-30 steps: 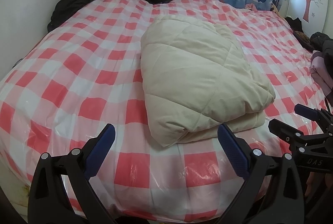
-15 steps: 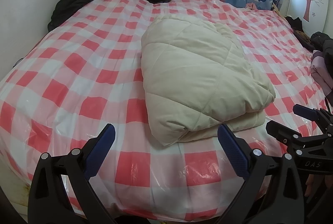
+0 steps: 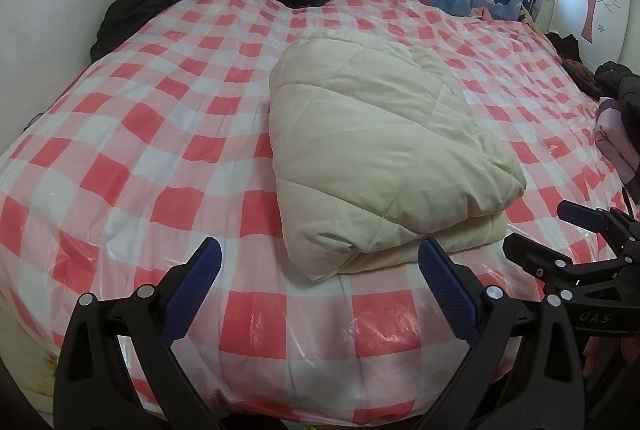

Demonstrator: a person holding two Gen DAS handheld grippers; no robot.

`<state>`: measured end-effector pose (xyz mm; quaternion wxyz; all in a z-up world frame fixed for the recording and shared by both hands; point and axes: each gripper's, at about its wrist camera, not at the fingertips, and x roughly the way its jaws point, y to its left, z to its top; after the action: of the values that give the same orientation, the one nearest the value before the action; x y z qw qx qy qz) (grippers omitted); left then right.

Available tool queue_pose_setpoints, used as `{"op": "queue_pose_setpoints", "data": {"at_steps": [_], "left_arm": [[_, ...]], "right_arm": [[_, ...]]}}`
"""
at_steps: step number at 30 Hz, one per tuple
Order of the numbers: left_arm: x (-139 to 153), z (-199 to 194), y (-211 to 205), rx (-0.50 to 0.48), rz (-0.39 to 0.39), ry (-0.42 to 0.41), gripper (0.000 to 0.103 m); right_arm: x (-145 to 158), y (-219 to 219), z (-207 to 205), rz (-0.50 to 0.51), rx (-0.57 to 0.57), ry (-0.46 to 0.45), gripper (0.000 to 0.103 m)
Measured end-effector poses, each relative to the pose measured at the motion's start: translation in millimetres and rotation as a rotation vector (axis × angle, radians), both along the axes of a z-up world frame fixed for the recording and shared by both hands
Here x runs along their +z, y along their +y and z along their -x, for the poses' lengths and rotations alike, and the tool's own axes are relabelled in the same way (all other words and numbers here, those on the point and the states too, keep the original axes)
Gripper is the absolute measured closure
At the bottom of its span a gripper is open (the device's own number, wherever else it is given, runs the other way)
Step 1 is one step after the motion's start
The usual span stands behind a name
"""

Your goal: Fold large clothes

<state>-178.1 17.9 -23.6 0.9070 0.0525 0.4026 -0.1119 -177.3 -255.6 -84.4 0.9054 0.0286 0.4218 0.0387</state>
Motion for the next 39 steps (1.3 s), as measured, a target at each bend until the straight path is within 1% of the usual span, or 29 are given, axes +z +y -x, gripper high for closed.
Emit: {"op": "queue_pose_setpoints", "data": {"at_steps": [39], "left_arm": [[1.9,0.9,-0.7,-0.001,0.0,0.002,0.008]], "right_arm": [[-5.9,0.3,-1.0,-0.002,0.005,0.014,0.005]]}}
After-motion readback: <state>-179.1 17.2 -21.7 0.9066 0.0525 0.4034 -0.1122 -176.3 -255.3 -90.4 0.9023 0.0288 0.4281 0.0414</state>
